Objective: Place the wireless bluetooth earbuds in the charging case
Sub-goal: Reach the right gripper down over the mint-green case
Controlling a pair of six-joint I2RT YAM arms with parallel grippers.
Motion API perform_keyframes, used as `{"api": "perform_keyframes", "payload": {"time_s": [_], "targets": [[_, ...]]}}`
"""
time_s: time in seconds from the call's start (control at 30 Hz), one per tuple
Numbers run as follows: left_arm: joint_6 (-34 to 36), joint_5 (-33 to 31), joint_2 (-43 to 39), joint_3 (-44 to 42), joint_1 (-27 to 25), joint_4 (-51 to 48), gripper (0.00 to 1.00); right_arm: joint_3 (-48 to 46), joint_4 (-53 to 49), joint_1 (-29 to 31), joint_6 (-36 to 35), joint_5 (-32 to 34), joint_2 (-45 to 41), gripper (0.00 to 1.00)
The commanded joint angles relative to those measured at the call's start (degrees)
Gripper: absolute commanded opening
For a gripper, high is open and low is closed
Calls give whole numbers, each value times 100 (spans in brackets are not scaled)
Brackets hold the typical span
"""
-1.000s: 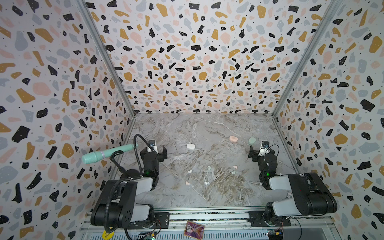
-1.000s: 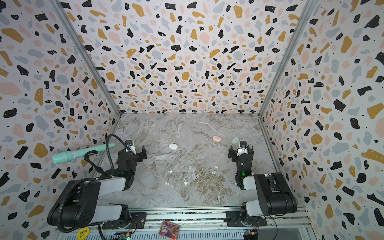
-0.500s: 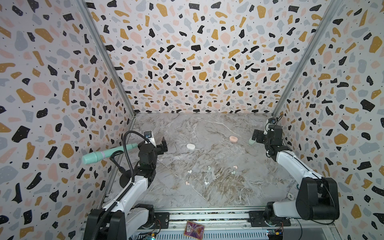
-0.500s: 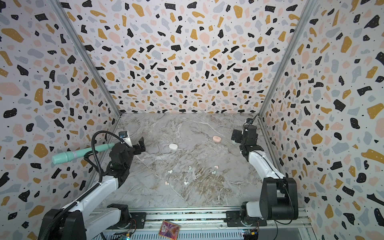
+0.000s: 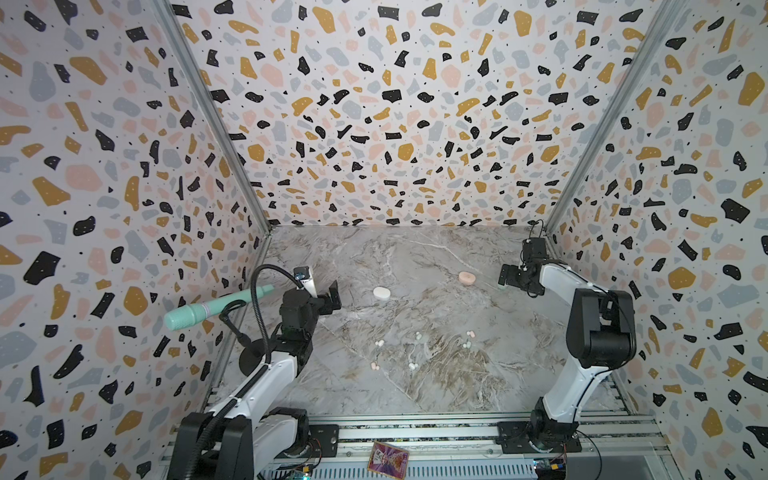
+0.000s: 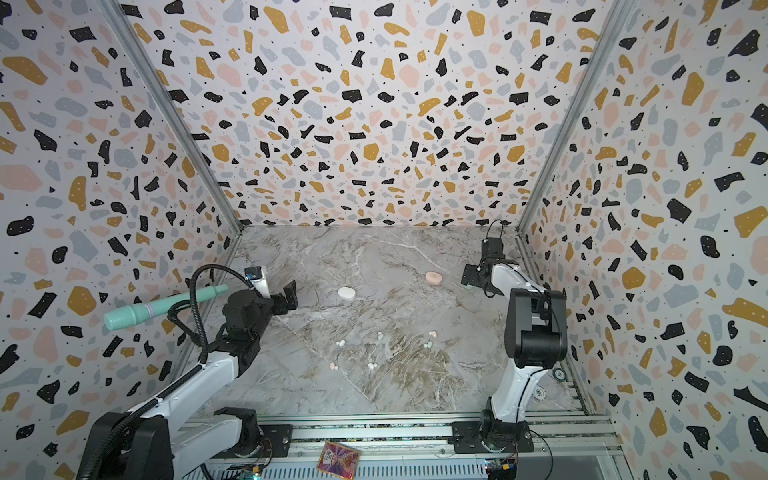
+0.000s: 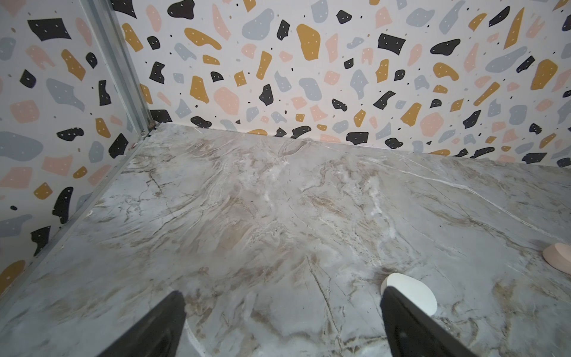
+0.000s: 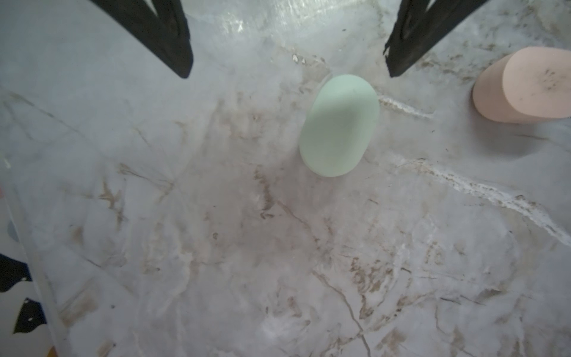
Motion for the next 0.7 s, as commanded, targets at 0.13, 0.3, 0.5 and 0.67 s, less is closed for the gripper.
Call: {"api": "perform_keyframes", "payload": {"time_s": [0.13, 0.3, 0.5, 0.67], "targets": [[-71, 278, -3, -18, -105, 265, 100, 686, -422, 200, 63, 301, 471, 99], [-71, 267, 48, -6, -123, 296, 100, 679, -511, 215, 85, 412, 553, 99], [-64, 254, 59, -1, -140, 278, 100, 260, -497, 47, 18, 654, 300, 100], [-64, 250, 69, 8, -150, 261, 100, -124, -443, -274, -16, 716, 1, 100]]}}
